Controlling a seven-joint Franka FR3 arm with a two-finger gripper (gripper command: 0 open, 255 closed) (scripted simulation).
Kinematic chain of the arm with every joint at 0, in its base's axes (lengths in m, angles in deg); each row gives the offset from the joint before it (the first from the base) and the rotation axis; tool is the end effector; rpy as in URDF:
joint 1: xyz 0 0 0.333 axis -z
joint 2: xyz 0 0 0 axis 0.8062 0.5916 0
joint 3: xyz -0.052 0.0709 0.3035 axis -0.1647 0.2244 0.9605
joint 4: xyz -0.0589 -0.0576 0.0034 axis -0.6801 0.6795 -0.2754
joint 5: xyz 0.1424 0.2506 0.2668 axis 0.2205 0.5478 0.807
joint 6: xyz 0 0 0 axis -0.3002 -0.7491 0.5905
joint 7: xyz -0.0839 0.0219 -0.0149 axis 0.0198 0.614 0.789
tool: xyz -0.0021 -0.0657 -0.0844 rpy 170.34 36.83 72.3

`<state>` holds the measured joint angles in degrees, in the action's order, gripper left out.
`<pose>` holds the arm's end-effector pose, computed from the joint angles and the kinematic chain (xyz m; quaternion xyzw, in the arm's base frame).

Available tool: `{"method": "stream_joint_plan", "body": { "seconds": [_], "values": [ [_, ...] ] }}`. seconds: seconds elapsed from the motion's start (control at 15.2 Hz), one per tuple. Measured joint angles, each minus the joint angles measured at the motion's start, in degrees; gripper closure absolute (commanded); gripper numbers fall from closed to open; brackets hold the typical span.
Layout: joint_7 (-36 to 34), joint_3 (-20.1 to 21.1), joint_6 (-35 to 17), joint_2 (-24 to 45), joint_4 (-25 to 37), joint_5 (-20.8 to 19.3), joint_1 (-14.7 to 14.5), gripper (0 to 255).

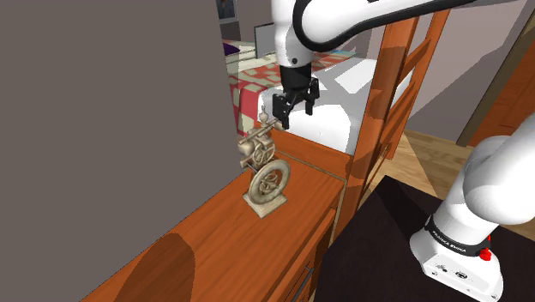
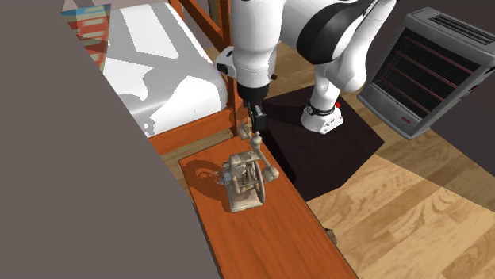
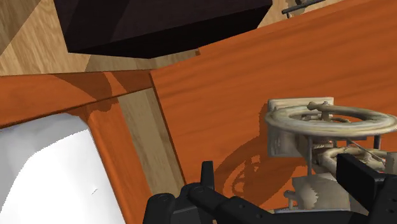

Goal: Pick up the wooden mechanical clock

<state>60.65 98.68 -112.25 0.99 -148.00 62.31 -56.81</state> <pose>0.4426 0.1752 0.5418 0.9974 -0.0566 -0.0090 0.0438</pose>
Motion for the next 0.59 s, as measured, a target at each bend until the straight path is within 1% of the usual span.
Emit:
{"method": "stream_joint_plan", "body": {
  "seconds": [0.2,0.46,0.53,0.59],
  "values": [
    [-3.8,2.3,0.1,5.8,5.5,-1.3,-0.6,0],
    [-8.6,4.6,1.5,14.8,15.1,-4.1,-1.9,0],
    [-10.1,5.3,2.5,17.9,18.8,-5.2,-2.5,0],
    [-10.8,5.5,2.2,18.9,19.4,-5.6,-2.8,0]
  ]
}}
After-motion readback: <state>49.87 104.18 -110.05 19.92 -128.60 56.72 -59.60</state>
